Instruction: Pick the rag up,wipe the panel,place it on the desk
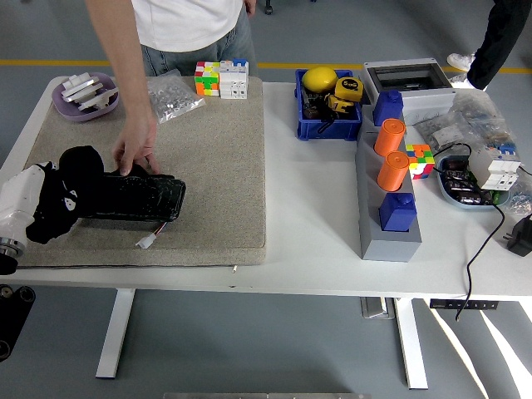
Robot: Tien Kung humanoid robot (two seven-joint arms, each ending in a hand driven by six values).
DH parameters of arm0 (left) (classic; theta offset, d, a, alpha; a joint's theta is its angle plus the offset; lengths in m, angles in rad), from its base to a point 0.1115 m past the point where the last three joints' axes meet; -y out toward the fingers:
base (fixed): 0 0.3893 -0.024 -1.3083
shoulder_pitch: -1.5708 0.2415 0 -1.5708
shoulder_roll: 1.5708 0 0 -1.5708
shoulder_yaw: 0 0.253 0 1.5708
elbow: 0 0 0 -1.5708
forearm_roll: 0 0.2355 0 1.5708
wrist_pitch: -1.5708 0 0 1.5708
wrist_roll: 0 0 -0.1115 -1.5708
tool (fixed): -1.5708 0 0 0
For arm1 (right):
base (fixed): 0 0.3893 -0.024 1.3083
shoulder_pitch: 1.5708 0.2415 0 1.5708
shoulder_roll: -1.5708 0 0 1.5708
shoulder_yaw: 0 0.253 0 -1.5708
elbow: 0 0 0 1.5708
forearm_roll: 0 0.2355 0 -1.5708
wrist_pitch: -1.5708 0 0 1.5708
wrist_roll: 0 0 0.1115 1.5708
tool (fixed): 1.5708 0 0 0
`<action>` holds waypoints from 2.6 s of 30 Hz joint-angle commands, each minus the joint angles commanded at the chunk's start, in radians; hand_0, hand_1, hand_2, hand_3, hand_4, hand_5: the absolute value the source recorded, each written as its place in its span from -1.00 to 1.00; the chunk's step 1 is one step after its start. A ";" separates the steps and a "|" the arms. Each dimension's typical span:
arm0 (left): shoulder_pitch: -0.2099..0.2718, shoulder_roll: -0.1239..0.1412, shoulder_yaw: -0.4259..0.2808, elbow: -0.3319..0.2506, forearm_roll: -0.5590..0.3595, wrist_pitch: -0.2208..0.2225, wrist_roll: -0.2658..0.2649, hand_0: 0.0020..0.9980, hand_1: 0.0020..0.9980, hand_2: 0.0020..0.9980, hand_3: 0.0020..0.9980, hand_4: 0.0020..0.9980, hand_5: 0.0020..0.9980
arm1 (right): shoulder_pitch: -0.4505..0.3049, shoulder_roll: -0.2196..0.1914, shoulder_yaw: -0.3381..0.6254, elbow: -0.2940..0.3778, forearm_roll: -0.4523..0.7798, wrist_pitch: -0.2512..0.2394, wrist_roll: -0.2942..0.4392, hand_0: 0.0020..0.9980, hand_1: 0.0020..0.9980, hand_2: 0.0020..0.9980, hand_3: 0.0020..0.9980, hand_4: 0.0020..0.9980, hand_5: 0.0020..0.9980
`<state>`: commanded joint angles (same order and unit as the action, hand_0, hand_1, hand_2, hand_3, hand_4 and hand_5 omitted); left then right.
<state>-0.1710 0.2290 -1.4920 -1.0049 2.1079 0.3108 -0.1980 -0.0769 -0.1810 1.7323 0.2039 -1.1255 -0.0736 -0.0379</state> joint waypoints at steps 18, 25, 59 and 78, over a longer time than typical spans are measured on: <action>-0.015 0.006 0.236 -0.131 0.067 -0.024 0.035 -0.45 -0.59 0.07 -0.23 -1.00 -1.00 | 0.004 -0.004 0.006 0.005 -0.011 -0.001 0.000 0.54 0.22 0.34 0.14 0.99 -0.04; -0.030 0.003 0.322 -0.132 0.052 -0.025 0.035 -0.45 -0.59 0.07 -0.23 -1.00 -1.00 | 0.004 -0.005 0.003 0.007 -0.012 -0.001 0.000 0.54 0.22 0.34 0.14 0.99 -0.03; -0.031 0.035 0.210 -0.038 0.028 -0.014 0.013 -0.42 -0.60 0.07 -0.23 -1.00 -1.00 | 0.004 -0.002 0.004 0.008 -0.011 0.000 -0.002 0.54 0.22 0.34 0.14 0.99 -0.04; -0.028 0.061 0.041 0.054 0.053 -0.016 0.017 -0.42 -0.60 0.06 -0.23 -1.00 -1.00 | 0.005 -0.002 0.005 0.006 -0.010 0.001 -0.002 0.54 0.22 0.34 0.14 0.99 -0.04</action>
<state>-0.1987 0.2900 -1.4507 -0.9508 2.1613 0.2949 -0.1814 -0.0724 -0.1827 1.7372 0.2100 -1.1358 -0.0730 -0.0403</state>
